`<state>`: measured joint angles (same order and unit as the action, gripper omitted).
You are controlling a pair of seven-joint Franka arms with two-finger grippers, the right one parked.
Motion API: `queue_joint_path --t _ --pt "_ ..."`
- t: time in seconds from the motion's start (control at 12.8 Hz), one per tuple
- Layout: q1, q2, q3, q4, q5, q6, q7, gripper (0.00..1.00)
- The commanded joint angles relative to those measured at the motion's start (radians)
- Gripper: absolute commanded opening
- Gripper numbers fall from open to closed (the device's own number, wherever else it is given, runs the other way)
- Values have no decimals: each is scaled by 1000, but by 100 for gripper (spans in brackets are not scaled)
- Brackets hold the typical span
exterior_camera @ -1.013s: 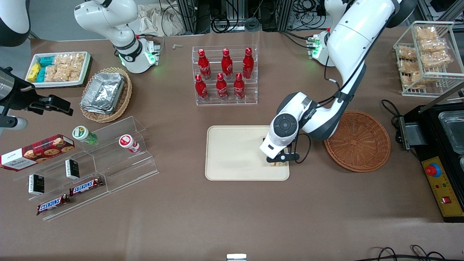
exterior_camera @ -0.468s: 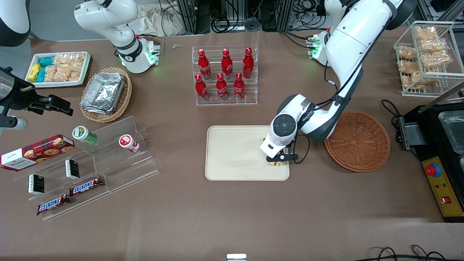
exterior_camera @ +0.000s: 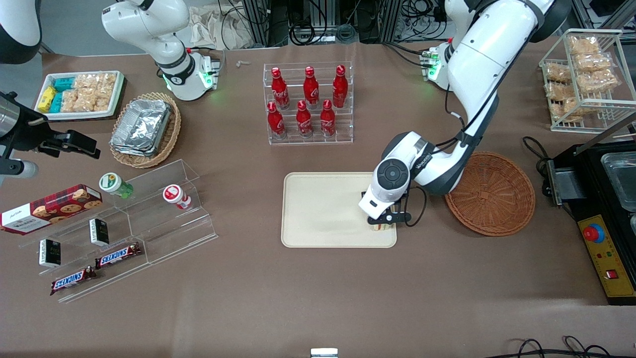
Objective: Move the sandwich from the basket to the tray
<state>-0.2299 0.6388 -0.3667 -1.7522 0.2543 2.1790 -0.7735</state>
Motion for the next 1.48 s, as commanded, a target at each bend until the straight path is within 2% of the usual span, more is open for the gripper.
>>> queue_joint_path --t 0.0,0.39,0.7,1.01,1.4 --pt "-3 5 2 -1 25 24 -18 99" --pt "0 -13 6 3 25 15 -15 99" --pt "1 -166 5 14 0 -120 -23 99" --pt "73 -359 5 14 -119 -205 -15 99" --pt "205 -485 3 14 -184 -271 155 99"
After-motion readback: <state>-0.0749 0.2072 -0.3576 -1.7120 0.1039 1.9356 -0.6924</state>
